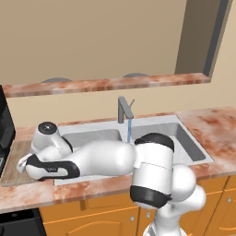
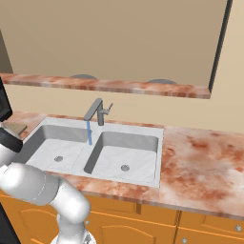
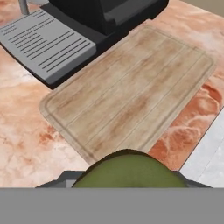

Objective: Pick the kiwi from the sink and place it on the cutting board to airdry. Then turn off the sink faucet.

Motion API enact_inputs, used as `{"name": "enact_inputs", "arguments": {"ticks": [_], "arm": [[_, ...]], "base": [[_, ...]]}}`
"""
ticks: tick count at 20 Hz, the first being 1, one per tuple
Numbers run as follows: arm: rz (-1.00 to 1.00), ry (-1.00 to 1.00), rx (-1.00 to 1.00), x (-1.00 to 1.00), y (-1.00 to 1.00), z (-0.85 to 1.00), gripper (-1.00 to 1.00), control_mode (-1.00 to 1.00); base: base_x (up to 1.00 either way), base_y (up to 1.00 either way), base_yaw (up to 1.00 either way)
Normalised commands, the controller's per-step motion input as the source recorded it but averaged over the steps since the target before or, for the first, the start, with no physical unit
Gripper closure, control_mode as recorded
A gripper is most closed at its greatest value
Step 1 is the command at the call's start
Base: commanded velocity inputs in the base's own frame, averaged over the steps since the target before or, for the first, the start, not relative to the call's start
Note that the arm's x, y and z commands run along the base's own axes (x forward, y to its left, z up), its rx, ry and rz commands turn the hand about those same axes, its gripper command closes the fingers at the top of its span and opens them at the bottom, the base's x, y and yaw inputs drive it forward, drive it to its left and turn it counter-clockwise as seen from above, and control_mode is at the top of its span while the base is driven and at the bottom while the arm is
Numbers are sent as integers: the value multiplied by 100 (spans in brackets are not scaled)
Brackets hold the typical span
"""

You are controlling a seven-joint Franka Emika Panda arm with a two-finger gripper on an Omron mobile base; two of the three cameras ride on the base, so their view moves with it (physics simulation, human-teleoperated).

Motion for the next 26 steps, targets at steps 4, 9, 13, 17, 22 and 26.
{"name": "enact_inputs", "arguments": {"ticks": [4, 9, 13, 17, 22, 26], "arm": [[-1, 6, -1, 7, 8, -17, 100, -100], [-2, 5, -2, 9, 14, -17, 100, -100], [-2, 4, -3, 10, 15, -13, 100, -100], [-2, 5, -2, 12, 15, -11, 100, -100], [-2, 5, -2, 12, 10, -14, 100, -100], [-2, 5, -1, 10, 3, -15, 100, -100]], "base": [[0, 0, 0], [0, 0, 0], [0, 0, 0], [0, 0, 0], [0, 0, 0], [0, 0, 0]]}}
